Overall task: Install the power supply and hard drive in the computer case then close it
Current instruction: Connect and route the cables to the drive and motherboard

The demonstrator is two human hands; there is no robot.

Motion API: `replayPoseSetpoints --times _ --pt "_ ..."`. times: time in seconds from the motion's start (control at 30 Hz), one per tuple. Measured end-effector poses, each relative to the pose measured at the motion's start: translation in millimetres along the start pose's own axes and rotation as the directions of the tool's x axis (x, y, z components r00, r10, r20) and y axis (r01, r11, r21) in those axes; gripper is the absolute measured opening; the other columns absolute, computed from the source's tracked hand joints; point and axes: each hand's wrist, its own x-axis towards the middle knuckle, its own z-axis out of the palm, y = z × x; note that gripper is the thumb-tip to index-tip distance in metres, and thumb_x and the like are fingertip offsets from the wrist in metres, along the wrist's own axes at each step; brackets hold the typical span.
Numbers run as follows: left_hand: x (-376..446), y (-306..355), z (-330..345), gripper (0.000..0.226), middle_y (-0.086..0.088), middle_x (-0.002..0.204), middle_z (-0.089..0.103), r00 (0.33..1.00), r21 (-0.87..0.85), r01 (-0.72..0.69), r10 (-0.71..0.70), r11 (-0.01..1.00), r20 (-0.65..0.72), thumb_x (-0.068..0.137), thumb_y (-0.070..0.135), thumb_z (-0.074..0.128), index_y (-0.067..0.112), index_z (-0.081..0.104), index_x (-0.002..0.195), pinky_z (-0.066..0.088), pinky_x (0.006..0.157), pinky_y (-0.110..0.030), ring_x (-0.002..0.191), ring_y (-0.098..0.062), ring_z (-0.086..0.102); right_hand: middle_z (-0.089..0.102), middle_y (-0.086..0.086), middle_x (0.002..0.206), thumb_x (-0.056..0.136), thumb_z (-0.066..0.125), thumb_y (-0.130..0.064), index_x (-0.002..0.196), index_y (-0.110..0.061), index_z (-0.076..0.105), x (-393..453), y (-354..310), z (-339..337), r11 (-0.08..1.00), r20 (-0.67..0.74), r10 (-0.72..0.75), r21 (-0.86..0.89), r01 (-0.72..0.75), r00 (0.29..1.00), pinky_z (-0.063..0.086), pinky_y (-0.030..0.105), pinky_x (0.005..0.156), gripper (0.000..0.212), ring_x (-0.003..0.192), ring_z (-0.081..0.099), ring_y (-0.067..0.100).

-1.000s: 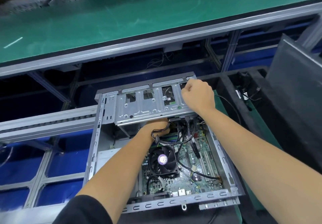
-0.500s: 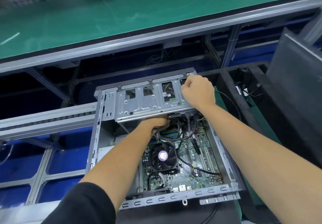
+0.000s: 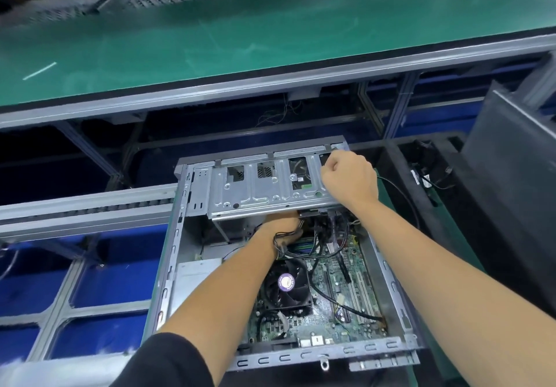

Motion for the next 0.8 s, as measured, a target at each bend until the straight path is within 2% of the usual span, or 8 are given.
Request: replayPoseSetpoints --times 0.07,0.1,0.13,0.2,0.33,0.47,0.63,0.8 --pt "2 0 0 0.029 0.001 0.08 0.046 0.999 0.009 0.016 -0.016 1.0 0.028 0.099 0.016 0.044 0.023 0.04 0.072 0.039 0.074 -0.02 0.082 -0.015 0.046 0.066 -0.005 0.076 0.086 0.054 -0.015 0.077 -0.019 0.065 0 0 0 1.0 -0.001 -0.001 -0.007 0.001 1.0 0.039 0.029 0.062 0.014 0.071 0.055 0.019" --pt "1 2 -3 0.018 -0.004 0.086 0.051 0.999 0.022 0.042 -0.043 0.999 0.023 0.098 0.014 0.044 0.019 0.046 0.081 0.037 0.072 -0.02 0.086 -0.019 0.052 0.065 -0.005 0.076 0.086 0.054 -0.015 0.078 -0.018 0.065 0 1 0 1.0 -0.003 -0.005 -0.008 0.005 1.0 0.039 0.029 0.062 0.014 0.072 0.055 0.019" --pt "-1 5 -7 0.01 -0.009 0.096 0.056 1.0 0.054 0.016 -0.017 0.998 0.016 0.097 0.012 0.044 0.016 0.051 0.092 0.037 0.074 -0.023 0.095 -0.024 0.056 0.065 -0.005 0.076 0.086 0.054 -0.015 0.079 -0.018 0.065 0 1 0 1.0 -0.002 -0.007 -0.009 0.007 1.0 0.038 0.029 0.063 0.014 0.073 0.055 0.02" --pt "-5 6 -12 0.017 -0.014 0.103 0.059 0.999 0.121 -0.017 0.013 0.992 0.036 0.096 0.006 0.04 0.008 0.056 0.102 0.041 0.083 -0.03 0.109 -0.03 0.056 0.065 -0.004 0.077 0.085 0.053 -0.015 0.08 -0.017 0.066 0 2 -1 1.0 0.004 -0.005 -0.011 0.005 1.0 0.037 0.029 0.064 0.014 0.074 0.055 0.022" --pt "-10 -20 -21 0.031 -0.017 0.123 0.057 0.996 0.21 -0.041 0.025 0.977 0.081 0.092 -0.001 0.04 0.002 0.054 0.12 0.04 0.084 -0.031 0.106 -0.029 0.055 0.062 -0.005 0.075 0.084 0.052 -0.014 0.077 -0.019 0.063 -1 3 -1 1.0 0.002 -0.009 0.0 0.009 1.0 0.036 0.029 0.063 0.014 0.073 0.055 0.023" --pt "-17 -38 -24 0.027 -0.016 0.12 0.058 0.999 0.282 0.008 -0.019 0.959 0.037 0.093 0.002 0.04 0.001 0.053 0.117 0.039 0.078 -0.031 0.098 -0.029 0.054 0.058 -0.007 0.069 0.083 0.053 -0.015 0.074 -0.02 0.061 -1 3 0 1.0 -0.007 -0.008 -0.008 0.008 1.0 0.031 0.029 0.061 0.013 0.069 0.048 0.023" --pt "-19 -44 -27 0.04 -0.015 0.125 0.056 0.998 0.288 -0.02 0.003 0.957 0.06 0.1 0.031 0.041 0.007 0.049 0.131 0.037 0.079 -0.03 0.109 -0.031 0.054 0.063 -0.002 0.076 0.083 0.053 -0.014 0.078 -0.016 0.065 1 4 1 1.0 -0.006 -0.022 -0.013 0.022 1.0 0.034 0.03 0.065 0.014 0.074 0.05 0.025" --pt "-24 -55 -34 0.04 -0.016 0.133 0.05 0.995 0.239 0.06 -0.076 0.969 0.057 0.101 0.016 0.032 0.009 0.045 0.137 0.036 0.088 -0.031 0.118 -0.03 0.048 0.062 -0.001 0.075 0.085 0.053 -0.015 0.08 -0.015 0.067 2 4 0 0.999 -0.012 -0.029 -0.019 0.028 1.0 0.034 0.029 0.065 0.014 0.07 0.049 0.024"
